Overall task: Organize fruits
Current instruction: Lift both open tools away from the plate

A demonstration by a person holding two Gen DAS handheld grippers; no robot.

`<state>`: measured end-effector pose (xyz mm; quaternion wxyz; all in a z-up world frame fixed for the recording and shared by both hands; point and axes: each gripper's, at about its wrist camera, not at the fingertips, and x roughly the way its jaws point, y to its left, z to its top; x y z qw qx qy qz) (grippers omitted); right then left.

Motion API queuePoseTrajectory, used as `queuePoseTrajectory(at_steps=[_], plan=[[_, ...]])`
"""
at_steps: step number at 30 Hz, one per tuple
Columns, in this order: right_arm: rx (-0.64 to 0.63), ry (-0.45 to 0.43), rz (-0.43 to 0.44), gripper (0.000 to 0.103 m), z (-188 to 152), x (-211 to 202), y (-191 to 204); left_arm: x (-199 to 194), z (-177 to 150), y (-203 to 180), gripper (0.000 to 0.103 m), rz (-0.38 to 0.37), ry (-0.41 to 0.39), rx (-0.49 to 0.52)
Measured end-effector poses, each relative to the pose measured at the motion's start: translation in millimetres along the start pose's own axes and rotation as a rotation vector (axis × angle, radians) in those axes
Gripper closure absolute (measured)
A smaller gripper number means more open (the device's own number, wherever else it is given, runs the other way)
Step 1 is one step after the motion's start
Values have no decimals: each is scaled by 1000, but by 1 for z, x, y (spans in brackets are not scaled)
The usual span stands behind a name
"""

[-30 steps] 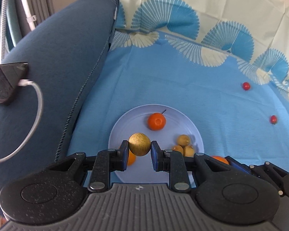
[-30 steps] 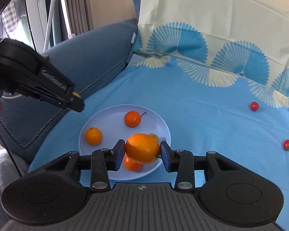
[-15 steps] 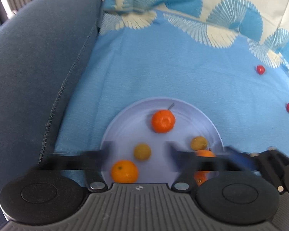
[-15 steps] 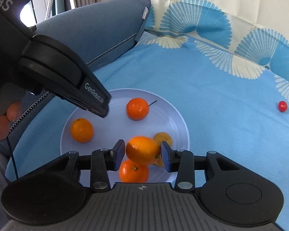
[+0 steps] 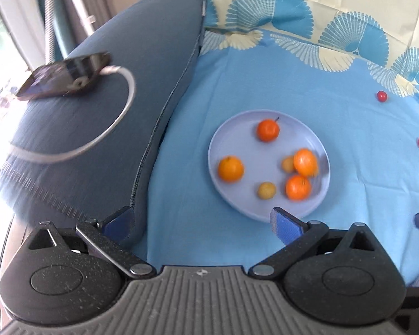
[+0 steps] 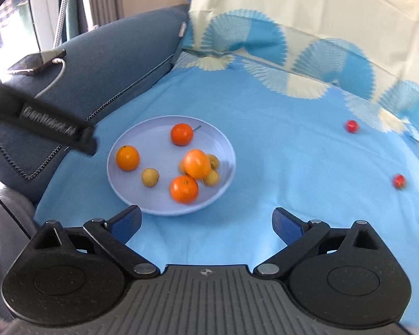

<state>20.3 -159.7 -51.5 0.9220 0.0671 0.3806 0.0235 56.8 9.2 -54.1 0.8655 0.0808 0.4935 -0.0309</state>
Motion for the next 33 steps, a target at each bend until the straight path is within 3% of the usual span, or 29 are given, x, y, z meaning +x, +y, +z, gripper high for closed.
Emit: queuePoseTrajectory(at_steps=[8,19,33], plan=[[24,-121,-78,1,-28,-71,-2,-55,-43,3,0,-9,-82,5],[26,-319,-81,1,-50,-146,5,-109,-79,-7,0,-17,-160,34],[7,-372,-62,1,-58,-171,8,-128,-90,-9,0,-26,-195,30]])
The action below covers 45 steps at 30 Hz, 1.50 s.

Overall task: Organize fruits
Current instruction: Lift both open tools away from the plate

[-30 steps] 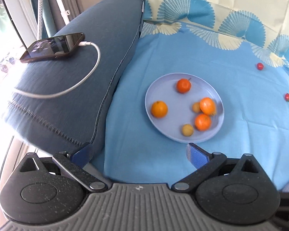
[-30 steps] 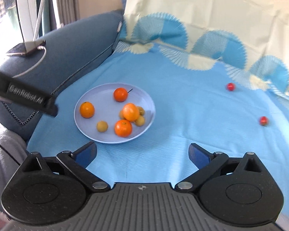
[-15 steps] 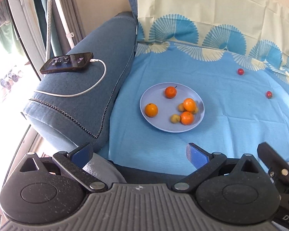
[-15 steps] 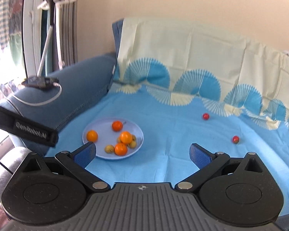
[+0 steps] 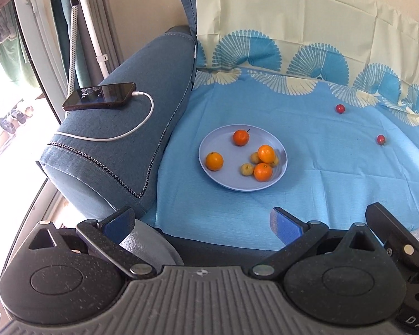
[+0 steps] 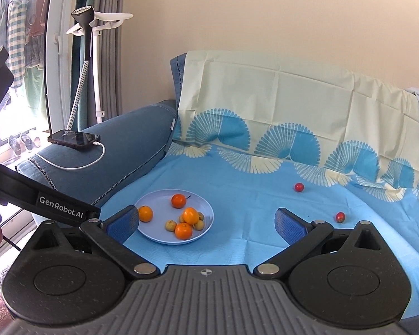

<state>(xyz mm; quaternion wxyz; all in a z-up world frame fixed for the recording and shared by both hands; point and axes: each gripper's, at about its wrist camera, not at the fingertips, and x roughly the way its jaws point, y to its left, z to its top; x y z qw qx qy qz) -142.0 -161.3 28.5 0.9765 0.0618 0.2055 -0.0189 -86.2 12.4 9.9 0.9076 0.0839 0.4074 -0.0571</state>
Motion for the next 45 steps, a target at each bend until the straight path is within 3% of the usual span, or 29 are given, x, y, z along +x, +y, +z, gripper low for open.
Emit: queuePoseTrajectory(at_steps=[33,45], plan=[[8,78,10,1,-7,24,1,23,-2,-4,0,2,47,35],[70,105,8,1,-11,46,-14,35,16,-16,0,18,76,75]])
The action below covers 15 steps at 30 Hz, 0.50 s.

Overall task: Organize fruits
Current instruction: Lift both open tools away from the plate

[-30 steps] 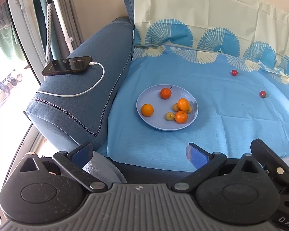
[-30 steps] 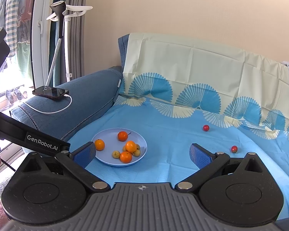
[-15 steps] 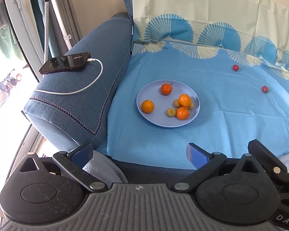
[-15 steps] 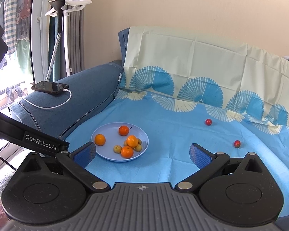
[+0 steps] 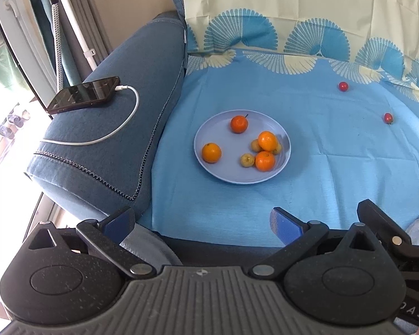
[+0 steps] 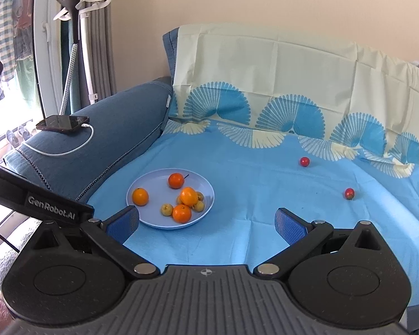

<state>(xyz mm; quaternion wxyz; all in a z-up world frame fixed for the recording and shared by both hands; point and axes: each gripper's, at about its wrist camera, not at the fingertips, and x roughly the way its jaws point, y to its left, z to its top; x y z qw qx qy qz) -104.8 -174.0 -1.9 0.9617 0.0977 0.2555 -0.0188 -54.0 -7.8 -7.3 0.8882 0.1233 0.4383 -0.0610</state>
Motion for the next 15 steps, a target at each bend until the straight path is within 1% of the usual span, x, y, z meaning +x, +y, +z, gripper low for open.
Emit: queuePoseTrajectory(at_steps=[4,8,12,15], plan=[[51,10,-24,1,-2,8,-16,4,9,-12,0,2,0,17],[120,12,-72,1,-3,16,-39,12,26,-26,0,-19,18,30],[192,17,-132,1,-7,25,-66,23,46,-44,0,-43,27,50],[234,24,-192,1,-13,32,-89,33,62,-64,0,-60,27,71]])
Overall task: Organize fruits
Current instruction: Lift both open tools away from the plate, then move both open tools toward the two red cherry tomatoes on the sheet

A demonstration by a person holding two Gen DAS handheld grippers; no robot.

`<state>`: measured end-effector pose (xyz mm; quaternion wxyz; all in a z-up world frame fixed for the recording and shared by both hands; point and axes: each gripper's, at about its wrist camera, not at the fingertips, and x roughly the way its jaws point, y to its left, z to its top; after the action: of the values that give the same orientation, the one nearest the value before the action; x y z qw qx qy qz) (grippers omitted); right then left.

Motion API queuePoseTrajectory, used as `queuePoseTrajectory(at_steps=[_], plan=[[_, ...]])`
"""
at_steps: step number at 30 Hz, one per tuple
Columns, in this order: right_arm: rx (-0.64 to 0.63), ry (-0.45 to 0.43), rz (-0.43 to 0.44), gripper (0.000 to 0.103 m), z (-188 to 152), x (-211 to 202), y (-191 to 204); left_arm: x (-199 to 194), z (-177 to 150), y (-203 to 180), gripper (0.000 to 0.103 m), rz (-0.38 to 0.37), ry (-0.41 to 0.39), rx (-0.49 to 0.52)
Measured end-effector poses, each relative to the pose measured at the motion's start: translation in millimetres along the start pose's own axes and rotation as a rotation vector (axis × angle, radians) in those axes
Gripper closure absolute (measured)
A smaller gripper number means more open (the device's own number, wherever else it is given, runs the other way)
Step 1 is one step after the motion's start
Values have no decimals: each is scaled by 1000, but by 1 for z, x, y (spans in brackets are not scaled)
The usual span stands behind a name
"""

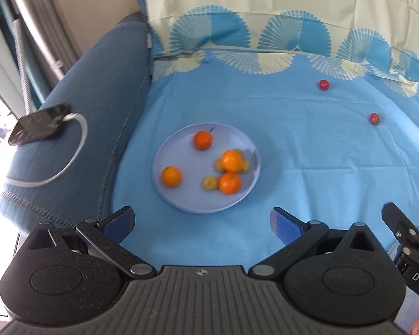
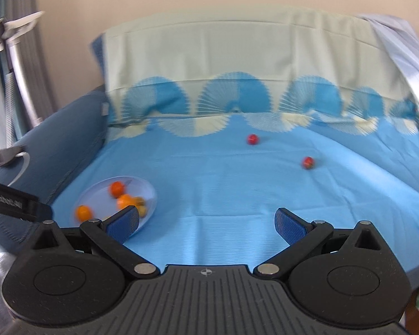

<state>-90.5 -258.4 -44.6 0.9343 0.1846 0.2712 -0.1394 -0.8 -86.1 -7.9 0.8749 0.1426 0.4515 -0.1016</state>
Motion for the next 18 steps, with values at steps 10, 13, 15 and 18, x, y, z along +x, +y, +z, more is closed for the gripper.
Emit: queuePoseTrajectory(at_steps=[10,13,15,18], plan=[[165,16,-253,1,10,64,-95,54,82,-109,0,-60,-80,160],[195,22,-317,1,16,97,-121,89,113,-143,0,-89,-85,178],[220,28,-347,1,21,124,-138,120,135,-164,0,-111,-72,179],[255,35,-358,1,30,170,-160,169,166,-193,0,-136,-47,173]])
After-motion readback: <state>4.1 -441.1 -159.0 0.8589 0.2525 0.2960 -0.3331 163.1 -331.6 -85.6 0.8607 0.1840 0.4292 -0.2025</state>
